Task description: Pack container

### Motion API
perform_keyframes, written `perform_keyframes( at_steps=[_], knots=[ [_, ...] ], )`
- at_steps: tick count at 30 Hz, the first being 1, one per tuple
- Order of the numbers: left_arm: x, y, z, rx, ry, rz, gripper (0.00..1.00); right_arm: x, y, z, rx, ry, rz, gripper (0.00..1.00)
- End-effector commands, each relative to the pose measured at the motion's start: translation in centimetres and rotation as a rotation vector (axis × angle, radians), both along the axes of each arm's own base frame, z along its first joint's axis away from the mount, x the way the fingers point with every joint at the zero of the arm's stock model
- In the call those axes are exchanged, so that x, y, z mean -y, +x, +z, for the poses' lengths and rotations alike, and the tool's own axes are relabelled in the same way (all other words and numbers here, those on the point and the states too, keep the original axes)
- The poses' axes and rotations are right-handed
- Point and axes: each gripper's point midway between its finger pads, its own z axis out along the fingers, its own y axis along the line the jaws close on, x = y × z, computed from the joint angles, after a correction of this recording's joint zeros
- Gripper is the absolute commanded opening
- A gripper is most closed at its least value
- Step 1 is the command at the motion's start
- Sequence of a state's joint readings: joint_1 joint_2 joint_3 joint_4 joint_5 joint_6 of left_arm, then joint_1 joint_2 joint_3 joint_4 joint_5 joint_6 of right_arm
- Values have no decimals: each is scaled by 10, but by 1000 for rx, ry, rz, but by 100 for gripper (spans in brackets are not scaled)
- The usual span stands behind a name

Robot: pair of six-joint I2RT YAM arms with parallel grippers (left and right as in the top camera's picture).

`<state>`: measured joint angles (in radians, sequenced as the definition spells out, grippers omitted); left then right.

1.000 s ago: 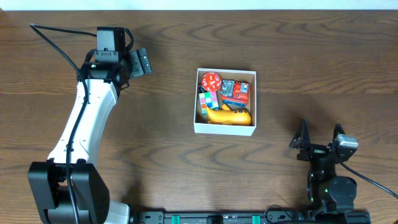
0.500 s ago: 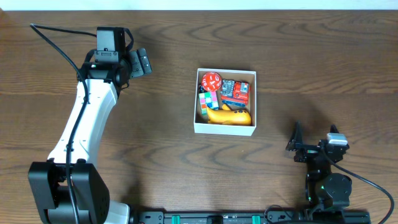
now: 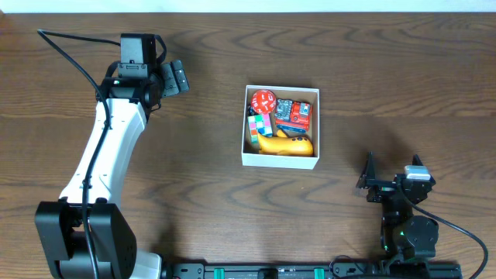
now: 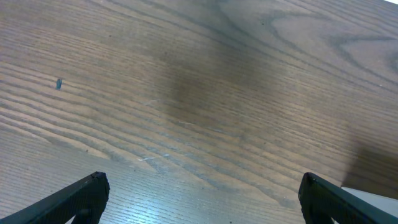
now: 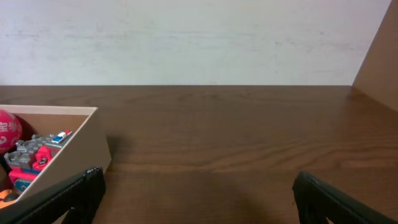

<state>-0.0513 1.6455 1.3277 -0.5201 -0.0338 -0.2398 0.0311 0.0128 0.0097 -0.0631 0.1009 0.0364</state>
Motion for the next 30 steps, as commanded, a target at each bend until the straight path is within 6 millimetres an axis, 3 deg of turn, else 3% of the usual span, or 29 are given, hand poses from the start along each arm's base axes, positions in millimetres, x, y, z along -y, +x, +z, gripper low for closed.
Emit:
perform_keyframes(
  at_steps=[1, 23, 26, 30],
  knots=[
    [-3, 2, 8, 19, 5, 14, 98, 1, 0, -1, 0, -18, 1, 99],
    [2, 1, 12, 27, 5, 4, 98, 1, 0, -1, 0, -18, 1, 99],
    [7, -8, 42, 91, 0, -11, 98, 1, 0, -1, 0, -18, 1, 99],
    [16, -36, 110, 243, -14, -36, 98, 1, 0, -1, 0, -18, 1, 99]
  ],
)
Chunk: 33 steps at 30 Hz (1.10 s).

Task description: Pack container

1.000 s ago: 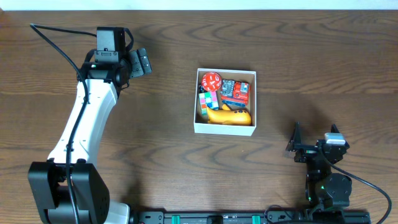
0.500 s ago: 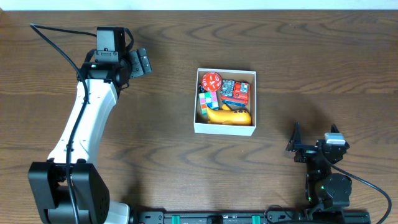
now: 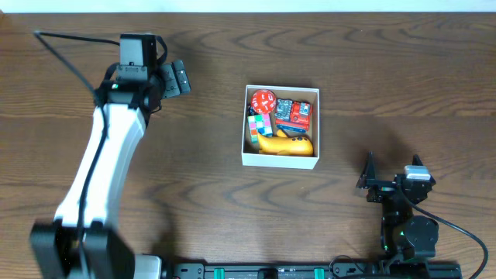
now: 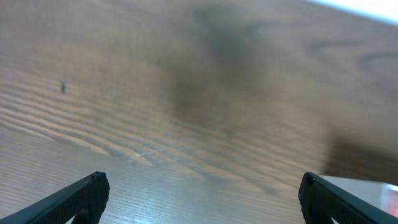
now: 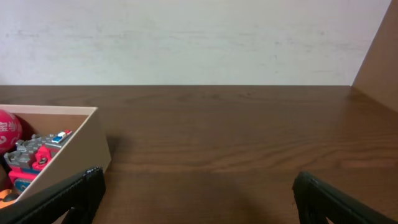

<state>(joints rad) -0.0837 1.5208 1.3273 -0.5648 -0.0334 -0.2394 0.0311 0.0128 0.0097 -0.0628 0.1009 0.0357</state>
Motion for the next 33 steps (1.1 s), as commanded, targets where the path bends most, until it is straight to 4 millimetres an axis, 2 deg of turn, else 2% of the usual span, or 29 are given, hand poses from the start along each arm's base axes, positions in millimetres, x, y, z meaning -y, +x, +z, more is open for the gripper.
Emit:
perform_keyframes(
  at_steps=[1, 5, 8, 10, 11, 14, 18, 21, 22, 24, 27, 30, 33],
  knots=[
    [5, -28, 87, 219, -17, -10, 98, 1, 0, -1, 0, -17, 1, 99],
    [2, -73, 160, 426, -39, -15, 98, 1, 0, -1, 0, -17, 1, 99],
    [-4, -124, 216, 607, -49, -18, 98, 1, 0, -1, 0, -17, 1, 99],
    [-8, -156, 240, 700, -37, -29, 98, 1, 0, -1, 0, -17, 1, 99],
    [-10, -179, 253, 752, -42, -28, 98, 1, 0, -1, 0, -17, 1, 99],
    [-16, -232, 267, 841, -51, -27, 98, 1, 0, -1, 0, -17, 1, 99],
    [-23, -290, 255, 870, -53, -26, 98, 1, 0, -1, 0, -17, 1, 99],
    [-26, -317, 230, 844, -50, -25, 98, 1, 0, -1, 0, -17, 1, 99],
    [-27, -324, 214, 819, -46, -21, 98, 1, 0, -1, 0, -17, 1, 99],
    [-28, -327, 191, 782, -39, -14, 98, 1, 0, -1, 0, -17, 1, 99],
    [-29, -321, 157, 733, -31, -4, 98, 1, 0, -1, 0, -17, 1, 99],
    [-28, -305, 118, 672, -24, 3, 98, 1, 0, -1, 0, -17, 1, 99],
    [-28, -285, 88, 642, -18, 12, 98, 1, 0, -1, 0, -17, 1, 99]
  ],
)
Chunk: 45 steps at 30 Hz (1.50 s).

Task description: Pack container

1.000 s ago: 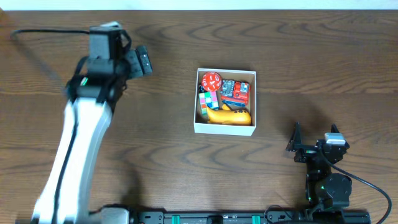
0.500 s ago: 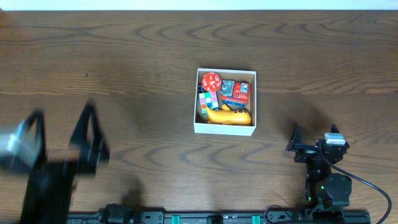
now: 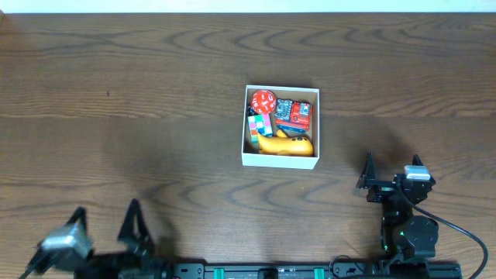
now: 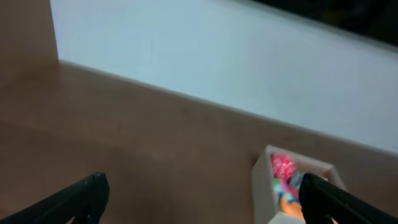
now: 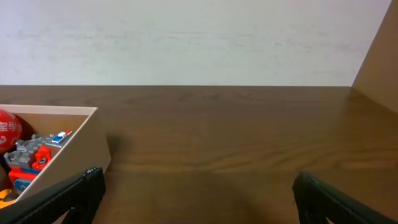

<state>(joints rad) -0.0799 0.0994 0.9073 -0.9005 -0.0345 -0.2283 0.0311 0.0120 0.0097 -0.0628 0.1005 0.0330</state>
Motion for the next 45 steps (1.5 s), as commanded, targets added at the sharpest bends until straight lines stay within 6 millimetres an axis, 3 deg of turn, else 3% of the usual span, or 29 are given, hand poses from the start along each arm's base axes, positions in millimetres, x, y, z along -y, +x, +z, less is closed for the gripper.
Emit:
perform_keyframes(
  at_steps=[1, 8, 16, 23, 31, 39, 45],
  knots=[
    [-3, 19, -30, -22, 20, 25, 98, 1, 0, -1, -1, -15, 0, 99],
    [-6, 71, -71, 33, 17, 58, 98, 1, 0, -1, -1, -15, 0, 99],
    [-8, 100, -103, 108, 13, 73, 98, 1, 0, -1, -1, -15, 0, 99],
    [-14, 107, -142, 36, 18, 99, 98, 1, 0, -1, -1, -15, 0, 99],
    [-24, 109, -168, -19, 40, 135, 98, 1, 0, -1, -1, -15, 0, 99],
    [-24, 109, -173, -46, 225, 99, 98, 1, 0, -1, -1, -15, 0, 99],
    [-21, 110, -175, -49, 237, 76, 98, 1, 0, -1, -1, -15, 0, 99]
  ],
)
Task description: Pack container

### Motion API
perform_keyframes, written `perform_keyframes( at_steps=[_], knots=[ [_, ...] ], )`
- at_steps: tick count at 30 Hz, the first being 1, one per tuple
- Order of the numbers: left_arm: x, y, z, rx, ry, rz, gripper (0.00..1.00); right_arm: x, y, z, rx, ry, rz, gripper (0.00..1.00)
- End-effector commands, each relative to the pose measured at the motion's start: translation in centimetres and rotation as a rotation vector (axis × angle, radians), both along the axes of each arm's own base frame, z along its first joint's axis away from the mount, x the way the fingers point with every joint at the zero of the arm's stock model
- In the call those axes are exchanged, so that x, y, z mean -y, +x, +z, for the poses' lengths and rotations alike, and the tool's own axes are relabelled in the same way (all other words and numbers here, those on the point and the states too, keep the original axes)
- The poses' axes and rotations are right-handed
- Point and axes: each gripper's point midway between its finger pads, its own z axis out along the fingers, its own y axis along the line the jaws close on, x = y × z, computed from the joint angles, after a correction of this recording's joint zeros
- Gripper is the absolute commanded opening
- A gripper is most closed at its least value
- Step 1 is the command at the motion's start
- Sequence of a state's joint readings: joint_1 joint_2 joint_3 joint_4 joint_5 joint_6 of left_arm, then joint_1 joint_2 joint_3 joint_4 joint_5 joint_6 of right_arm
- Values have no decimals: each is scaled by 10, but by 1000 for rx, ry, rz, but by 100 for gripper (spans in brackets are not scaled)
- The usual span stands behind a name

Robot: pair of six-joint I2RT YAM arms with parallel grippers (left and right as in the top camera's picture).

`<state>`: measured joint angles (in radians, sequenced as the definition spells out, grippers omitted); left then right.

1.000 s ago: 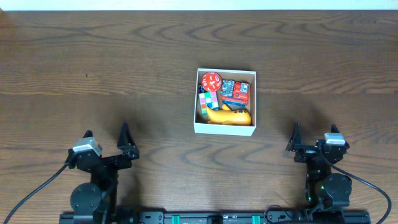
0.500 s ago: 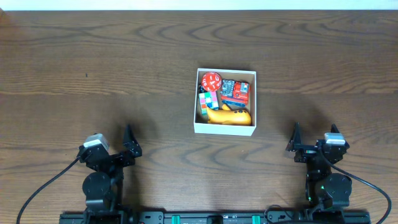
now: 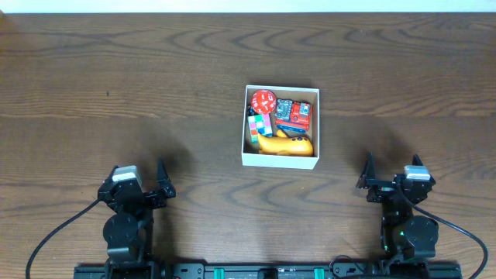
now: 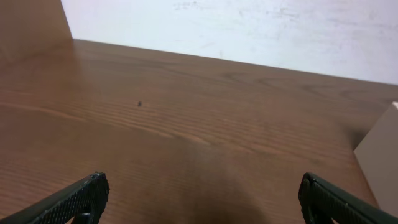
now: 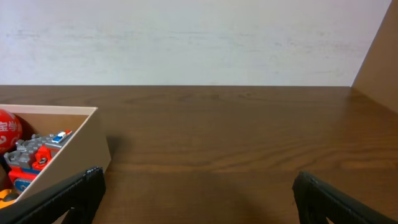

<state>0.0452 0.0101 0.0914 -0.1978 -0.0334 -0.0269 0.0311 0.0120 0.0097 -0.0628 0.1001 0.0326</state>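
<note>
A white open box [image 3: 249, 157] stands at the table's middle, holding a red ball [image 3: 263, 100], a red and blue toy [image 3: 294, 113], a multicoloured cube [image 3: 260, 124] and a yellow toy [image 3: 284, 144]. My left gripper [image 3: 139, 187] rests folded at the front left, open, nothing between its fingers [image 4: 74, 199]. My right gripper [image 3: 390, 183] rests folded at the front right, also open and empty. In the right wrist view the box [image 5: 74, 149] is at the left; in the left wrist view only its corner [image 4: 379, 162] shows at the right.
The brown wooden table [image 3: 155, 93] carries a small dark speck [image 3: 108, 94] at the left. A white wall [image 5: 186, 43] runs along the far edge.
My left arm has settled at the front left, its camera now level over the table. The right arm and the box's contents have not moved.
My left arm was stretched out over the far left of the table, gripper open and empty. Then it was drawn back low at the front left edge, and now it rests folded there. The right arm and the box stayed as they were.
</note>
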Motion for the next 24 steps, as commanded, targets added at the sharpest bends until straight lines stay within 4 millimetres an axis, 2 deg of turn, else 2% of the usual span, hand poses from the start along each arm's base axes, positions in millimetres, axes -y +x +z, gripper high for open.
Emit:
perform_keyframes(
  at_steps=[1, 24],
  knots=[
    [1, 1, -6, -13, 37, -19, 98, 1, 0, -1, -1, -14, 0, 99],
    [5, -1, -17, -55, 33, -34, 98, 1, 0, -1, -1, -14, 0, 99]
  ],
)
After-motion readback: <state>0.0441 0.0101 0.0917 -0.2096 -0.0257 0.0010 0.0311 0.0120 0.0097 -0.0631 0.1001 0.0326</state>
